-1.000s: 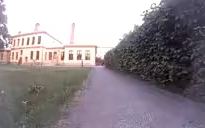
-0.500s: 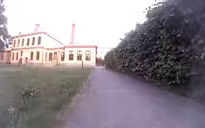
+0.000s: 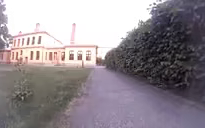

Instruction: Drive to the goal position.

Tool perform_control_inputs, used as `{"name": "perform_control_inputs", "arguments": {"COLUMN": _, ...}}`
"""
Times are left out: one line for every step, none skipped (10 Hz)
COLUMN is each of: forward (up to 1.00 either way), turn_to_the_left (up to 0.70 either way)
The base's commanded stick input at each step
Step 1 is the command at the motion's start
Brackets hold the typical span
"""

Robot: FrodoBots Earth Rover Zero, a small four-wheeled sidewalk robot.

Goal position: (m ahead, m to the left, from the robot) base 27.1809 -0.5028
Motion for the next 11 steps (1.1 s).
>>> {"name": "perform_control_inputs", "arguments": {"forward": 0.50, "turn_to_the_left": 0.00}}
{"name": "perform_control_inputs", "arguments": {"forward": 0.50, "turn_to_the_left": 0.00}}
{"name": "perform_control_inputs", "arguments": {"forward": 0.50, "turn_to_the_left": 0.00}}
{"name": "perform_control_inputs", "arguments": {"forward": 0.50, "turn_to_the_left": 0.00}}
{"name": "perform_control_inputs", "arguments": {"forward": 0.50, "turn_to_the_left": 0.00}}
{"name": "perform_control_inputs", "arguments": {"forward": 0.50, "turn_to_the_left": 0.00}}
{"name": "perform_control_inputs", "arguments": {"forward": 0.50, "turn_to_the_left": 0.00}}
{"name": "perform_control_inputs", "arguments": {"forward": 0.50, "turn_to_the_left": 0.00}}
{"name": "perform_control_inputs", "arguments": {"forward": 0.50, "turn_to_the_left": 0.00}}
{"name": "perform_control_inputs", "arguments": {"forward": 0.50, "turn_to_the_left": 0.00}}
{"name": "perform_control_inputs", "arguments": {"forward": 0.50, "turn_to_the_left": 0.00}}
